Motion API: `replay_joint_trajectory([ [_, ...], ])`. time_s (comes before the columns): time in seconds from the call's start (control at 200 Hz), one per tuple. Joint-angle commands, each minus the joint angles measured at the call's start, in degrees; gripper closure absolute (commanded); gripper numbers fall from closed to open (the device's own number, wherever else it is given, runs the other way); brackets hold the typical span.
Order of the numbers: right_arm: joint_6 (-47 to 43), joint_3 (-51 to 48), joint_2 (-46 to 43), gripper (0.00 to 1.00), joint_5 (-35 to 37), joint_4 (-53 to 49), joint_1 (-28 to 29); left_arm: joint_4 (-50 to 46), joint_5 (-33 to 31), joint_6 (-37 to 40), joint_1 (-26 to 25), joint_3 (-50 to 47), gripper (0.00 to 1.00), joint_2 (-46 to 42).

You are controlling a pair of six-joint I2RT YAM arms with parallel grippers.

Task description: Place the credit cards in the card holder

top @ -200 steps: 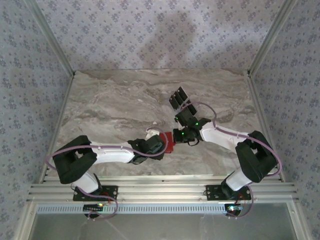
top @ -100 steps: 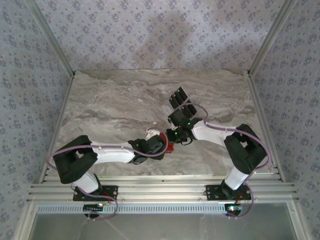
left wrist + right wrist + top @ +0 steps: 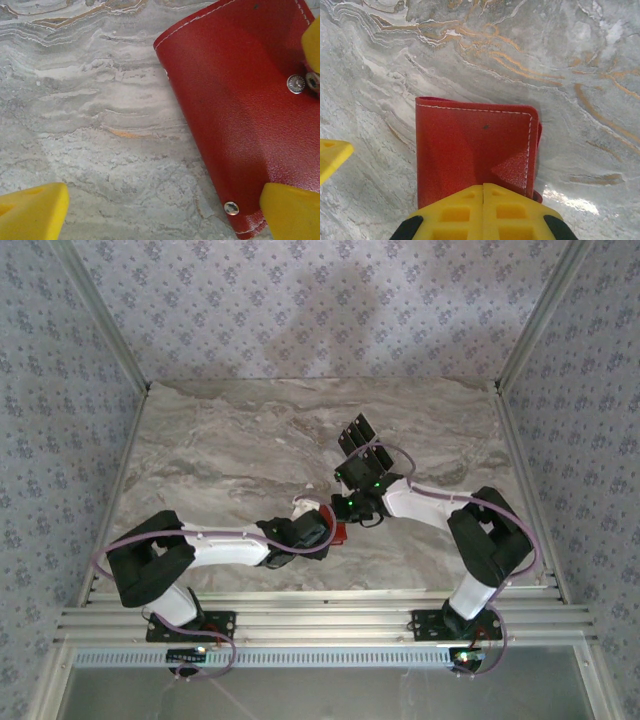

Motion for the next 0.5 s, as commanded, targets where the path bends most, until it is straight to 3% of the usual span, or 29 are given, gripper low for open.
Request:
replay_joint_trajectory([
  [0.0, 0.76, 1.7, 1.94, 1.0, 1.02, 0.49, -0.15, -2.6, 0.11, 0.45, -0.09, -0.68, 0.01, 2.28],
  [0.495, 0.73, 0.54, 4.83, 1.0, 1.07, 1.11, 0.12, -2.6, 0.29, 0.33, -0.14, -0.79, 0.02, 2.17],
])
